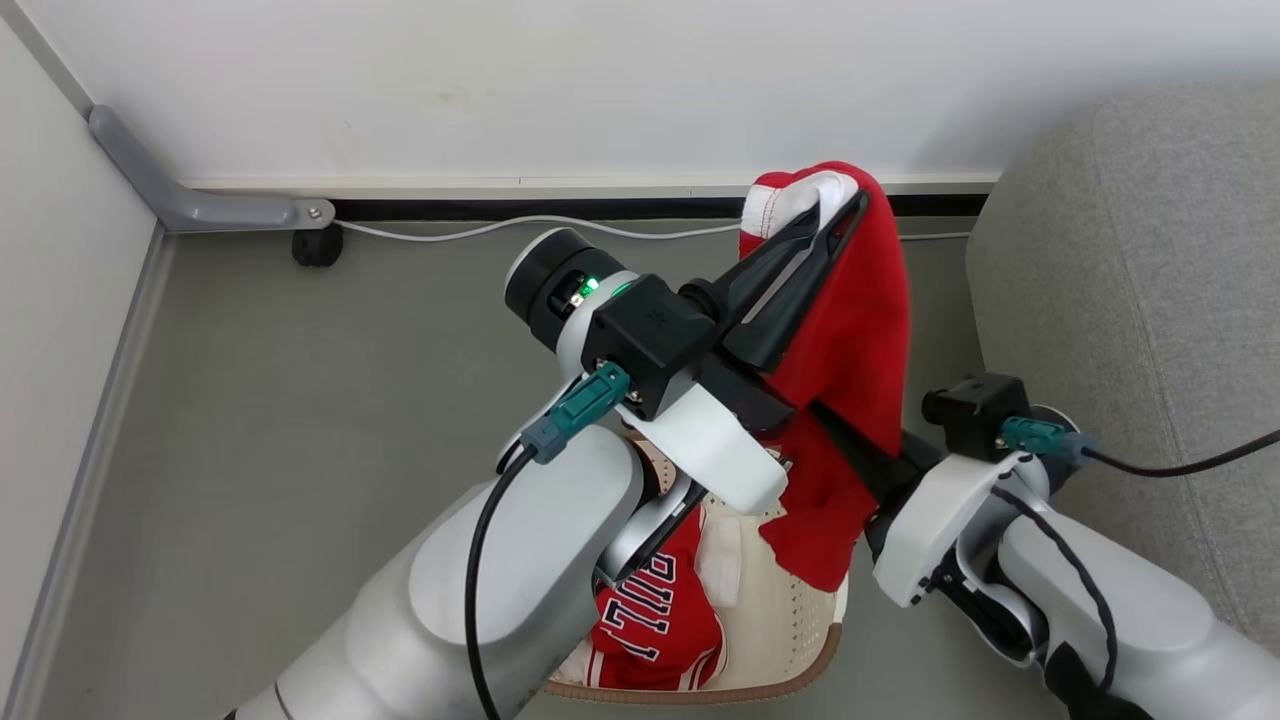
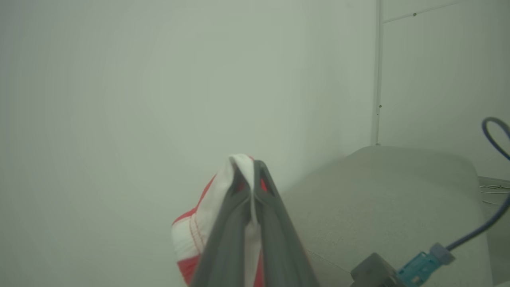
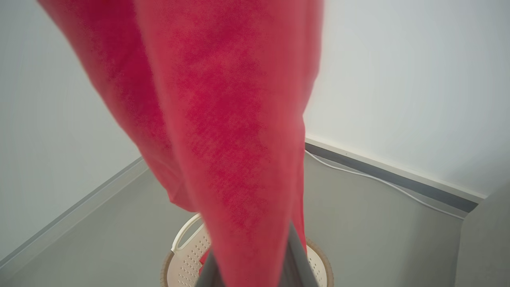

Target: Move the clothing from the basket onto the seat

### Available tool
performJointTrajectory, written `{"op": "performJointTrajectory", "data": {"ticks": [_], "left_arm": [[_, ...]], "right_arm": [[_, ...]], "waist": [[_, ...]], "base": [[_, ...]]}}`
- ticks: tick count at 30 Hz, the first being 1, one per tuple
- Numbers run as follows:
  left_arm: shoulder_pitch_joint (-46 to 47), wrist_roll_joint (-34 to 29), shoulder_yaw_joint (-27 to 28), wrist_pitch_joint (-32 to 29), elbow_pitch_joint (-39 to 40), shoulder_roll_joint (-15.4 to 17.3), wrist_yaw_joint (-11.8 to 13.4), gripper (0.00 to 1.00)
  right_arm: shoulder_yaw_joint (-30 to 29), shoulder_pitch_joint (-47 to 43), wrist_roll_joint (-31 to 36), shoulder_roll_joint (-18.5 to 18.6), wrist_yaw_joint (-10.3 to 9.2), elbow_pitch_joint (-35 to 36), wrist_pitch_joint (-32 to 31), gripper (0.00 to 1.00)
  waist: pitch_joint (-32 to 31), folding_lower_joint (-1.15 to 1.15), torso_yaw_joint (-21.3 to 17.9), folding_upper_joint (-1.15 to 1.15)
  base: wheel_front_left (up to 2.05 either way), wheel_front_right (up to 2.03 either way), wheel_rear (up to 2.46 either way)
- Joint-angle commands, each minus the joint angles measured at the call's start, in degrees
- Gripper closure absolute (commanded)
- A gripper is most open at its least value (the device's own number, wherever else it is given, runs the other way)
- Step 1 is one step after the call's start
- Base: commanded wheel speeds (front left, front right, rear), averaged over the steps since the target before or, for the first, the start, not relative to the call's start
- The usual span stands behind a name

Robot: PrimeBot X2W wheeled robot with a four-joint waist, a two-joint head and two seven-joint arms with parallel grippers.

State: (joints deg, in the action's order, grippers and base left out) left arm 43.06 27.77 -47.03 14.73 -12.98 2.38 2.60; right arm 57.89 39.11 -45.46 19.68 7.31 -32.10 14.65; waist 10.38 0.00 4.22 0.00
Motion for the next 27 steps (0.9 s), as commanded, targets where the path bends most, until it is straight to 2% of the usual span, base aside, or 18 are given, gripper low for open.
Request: {"op": "performJointTrajectory", "data": {"ticks": [1,3,4,5,6,7,19,27], "left_arm": [[2.3,0.1,2.3,0.3,0.7,0.5,0.5,1.0],[2.0,-0.2,2.7,0.3,0.1,0.5,0.5,1.0],[1.7,-0.4,3.0,0.3,-0.3,0.5,0.5,0.84],[1.4,-0.6,3.3,0.3,-0.7,0.5,0.5,0.55],[1.4,-0.6,3.3,0.3,-0.7,0.5,0.5,0.55],[1.0,-0.7,3.7,0.3,-1.0,0.5,0.4,0.0],[-4.4,-4.6,7.2,0.3,-6.2,0.5,-1.9,0.0],[-9.0,-5.7,9.4,0.3,-9.3,0.5,-4.2,0.0]], "right_arm": [[-1.3,-0.4,0.2,0.6,0.18,1.7,0.3,1.0],[-2.3,-0.9,0.5,0.9,0.18,2.5,0.3,1.0],[-2.7,-1.3,0.7,1.0,0.18,2.7,0.3,1.0],[-3.3,-1.5,0.8,1.1,0.18,3.0,0.3,1.0],[-3.3,-1.5,0.8,1.1,0.18,3.0,0.3,1.0],[-3.6,-1.8,1.0,1.2,0.18,3.3,0.3,1.0],[-10.2,-5.7,2.1,0.9,0.18,5.9,0.3,1.0],[-15.8,-8.4,3.4,0.9,0.18,8.8,0.3,1.0]], "waist": [[0.2,0.0,-0.3,0.0],[0.4,0.0,-0.6,0.0],[0.4,0.0,-0.7,0.0],[0.5,0.0,-0.9,0.0],[0.5,0.0,-0.9,0.0],[0.5,0.0,-1.0,0.0],[-0.1,0.0,-2.6,0.0],[-1.0,0.0,-5.6,0.0]], "base": [[0.0,0.0,0.0],[0.0,0.0,0.0],[0.0,0.0,0.0],[0.0,0.0,0.0],[0.0,0.0,0.0],[0.0,0.0,0.0],[0.0,0.0,0.0],[0.0,0.0,0.0]]}}
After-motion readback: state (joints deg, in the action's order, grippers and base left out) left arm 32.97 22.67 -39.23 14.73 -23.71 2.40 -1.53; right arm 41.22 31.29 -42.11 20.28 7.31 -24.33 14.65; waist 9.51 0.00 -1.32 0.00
